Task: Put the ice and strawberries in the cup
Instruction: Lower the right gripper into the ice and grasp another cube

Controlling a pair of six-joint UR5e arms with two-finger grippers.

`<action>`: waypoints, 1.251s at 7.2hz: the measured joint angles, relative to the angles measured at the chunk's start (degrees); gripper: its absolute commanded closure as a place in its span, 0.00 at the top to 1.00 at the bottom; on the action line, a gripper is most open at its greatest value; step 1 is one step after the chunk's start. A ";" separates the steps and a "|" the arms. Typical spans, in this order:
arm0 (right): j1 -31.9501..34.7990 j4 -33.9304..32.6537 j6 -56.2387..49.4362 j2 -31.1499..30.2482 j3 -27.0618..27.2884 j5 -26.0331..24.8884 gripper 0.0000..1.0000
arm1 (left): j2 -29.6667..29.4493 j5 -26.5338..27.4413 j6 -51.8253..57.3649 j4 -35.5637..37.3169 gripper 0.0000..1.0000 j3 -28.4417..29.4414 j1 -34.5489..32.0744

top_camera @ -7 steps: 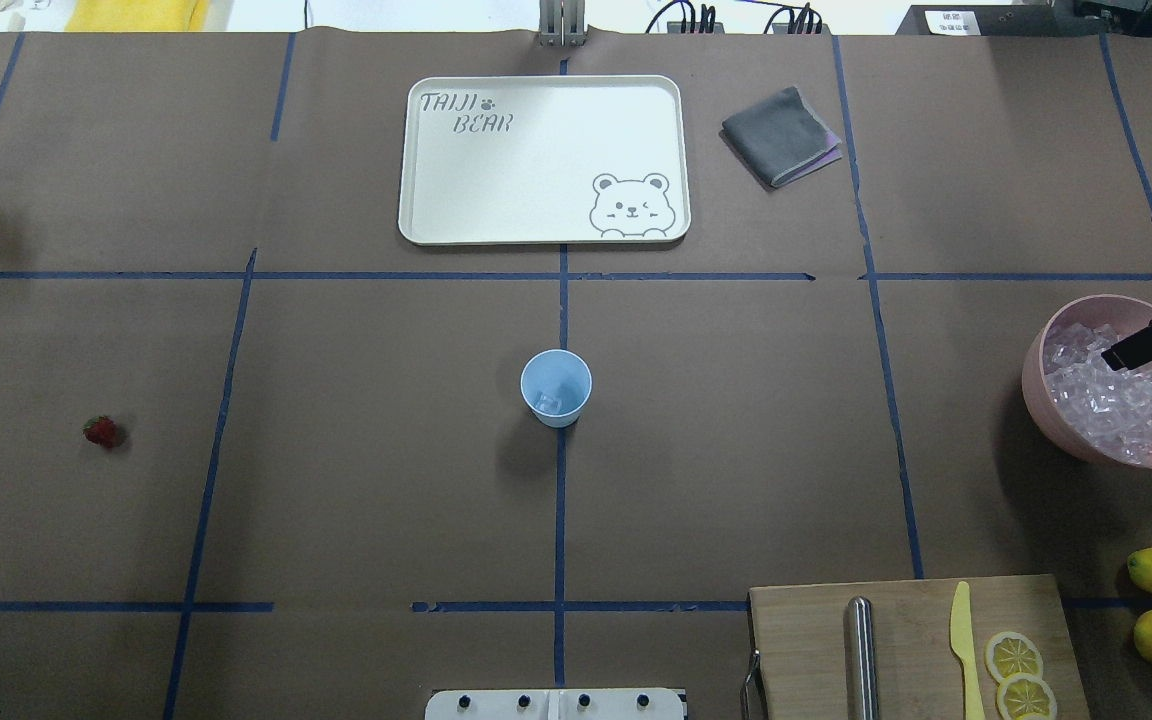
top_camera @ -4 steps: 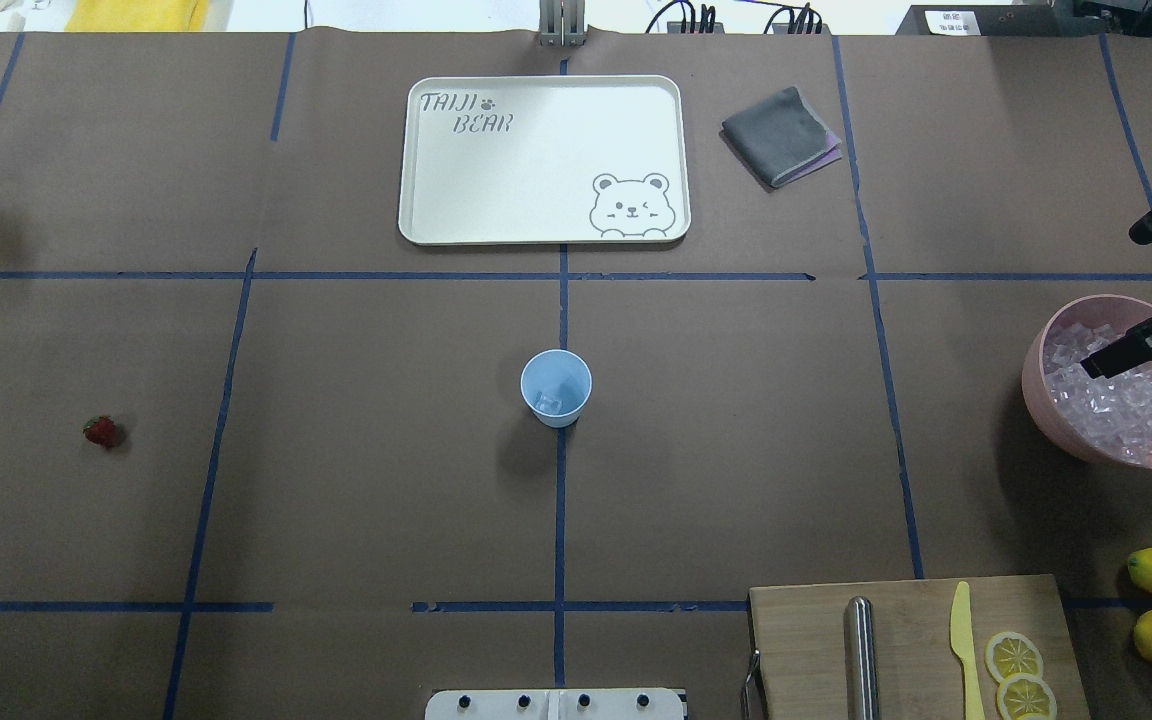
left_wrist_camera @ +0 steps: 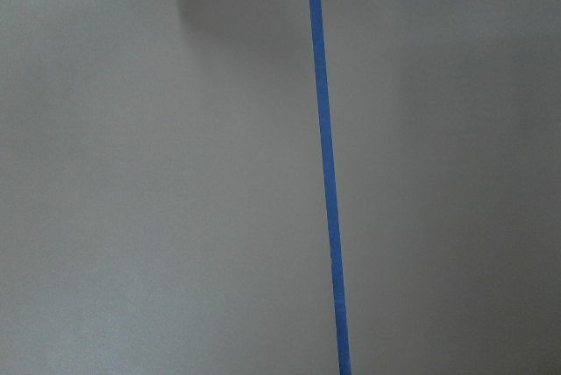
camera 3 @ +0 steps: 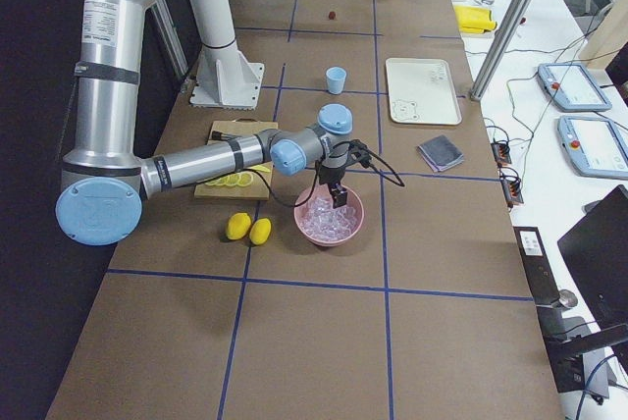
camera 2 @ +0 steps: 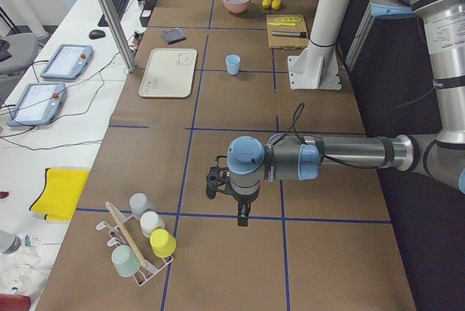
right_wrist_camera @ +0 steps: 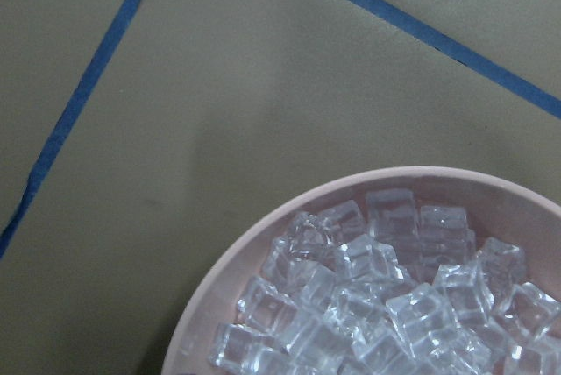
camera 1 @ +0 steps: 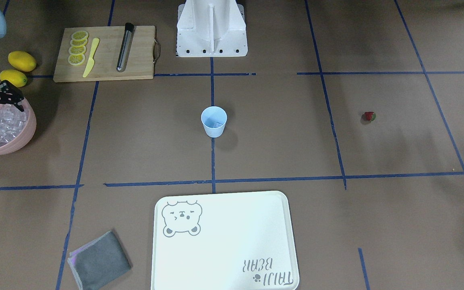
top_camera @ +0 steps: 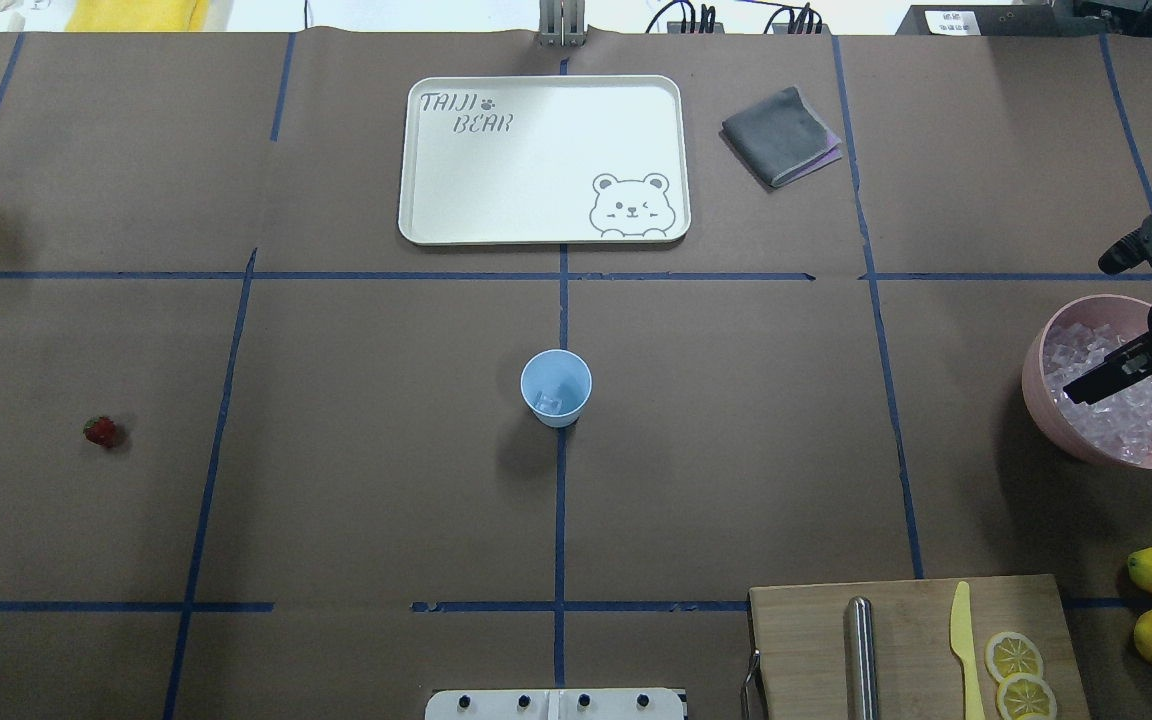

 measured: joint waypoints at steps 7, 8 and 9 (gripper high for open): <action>-2.01 -0.14 -1.99 -1.41 -0.74 -1.11 0.72 | 0.01 0.00 0.00 0.02 1.00 0.09 0.00; -2.34 -0.17 -1.99 -1.36 -0.96 -1.33 0.50 | -0.02 0.00 0.00 0.01 1.00 0.09 0.00; -2.46 -0.18 -2.05 -1.33 -1.07 -1.42 0.32 | -0.01 0.00 0.00 0.00 1.00 0.07 0.00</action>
